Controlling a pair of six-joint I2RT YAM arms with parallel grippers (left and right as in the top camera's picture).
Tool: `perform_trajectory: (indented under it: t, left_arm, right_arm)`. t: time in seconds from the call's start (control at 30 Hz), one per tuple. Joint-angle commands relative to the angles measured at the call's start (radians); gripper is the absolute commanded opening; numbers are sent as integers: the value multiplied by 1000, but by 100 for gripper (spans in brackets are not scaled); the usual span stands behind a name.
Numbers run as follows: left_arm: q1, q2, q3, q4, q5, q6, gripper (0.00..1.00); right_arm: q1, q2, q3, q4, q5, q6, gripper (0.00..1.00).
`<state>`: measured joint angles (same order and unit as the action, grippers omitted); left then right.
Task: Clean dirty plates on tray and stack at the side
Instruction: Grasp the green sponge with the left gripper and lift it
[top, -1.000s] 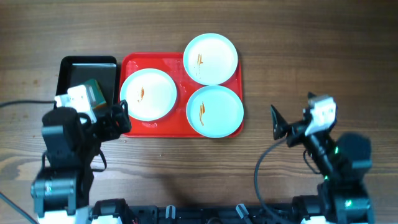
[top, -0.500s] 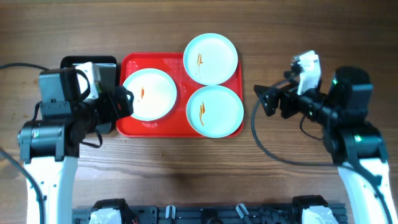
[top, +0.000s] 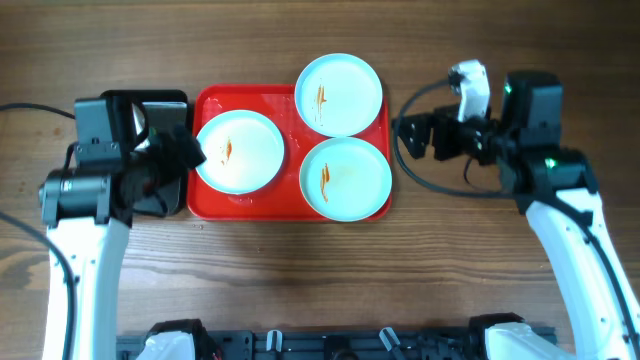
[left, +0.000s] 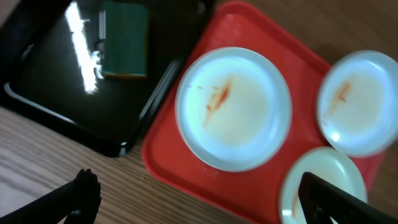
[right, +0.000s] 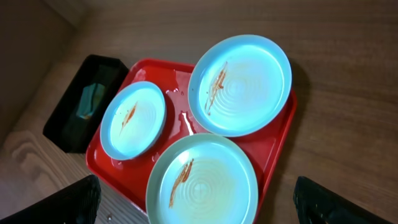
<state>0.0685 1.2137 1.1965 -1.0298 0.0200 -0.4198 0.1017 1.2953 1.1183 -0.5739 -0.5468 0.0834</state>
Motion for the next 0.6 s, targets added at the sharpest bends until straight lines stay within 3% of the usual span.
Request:
perform_trajectory:
  t: [0.0,0.2,0.23,0.43,0.57]
  left_arm:
    - [56,110,47,6,-116,-87,99]
    - [133,339,241,-52,-229,-86,99]
    - [140,390,267,-48,-246,-88,94]
    - [144,515,269,23,-245,-87,87]
    - [144,595,269,95,-200,-1,88]
  right_arm:
    - [84,95,164,-45,125,30,99]
    - [213,247,286,-60,162,64,99]
    - [241,274,287,-32,163,82,99]
    - [314,346,287,33,162,85,93]
    - [348,400,287,77,162,104,89]
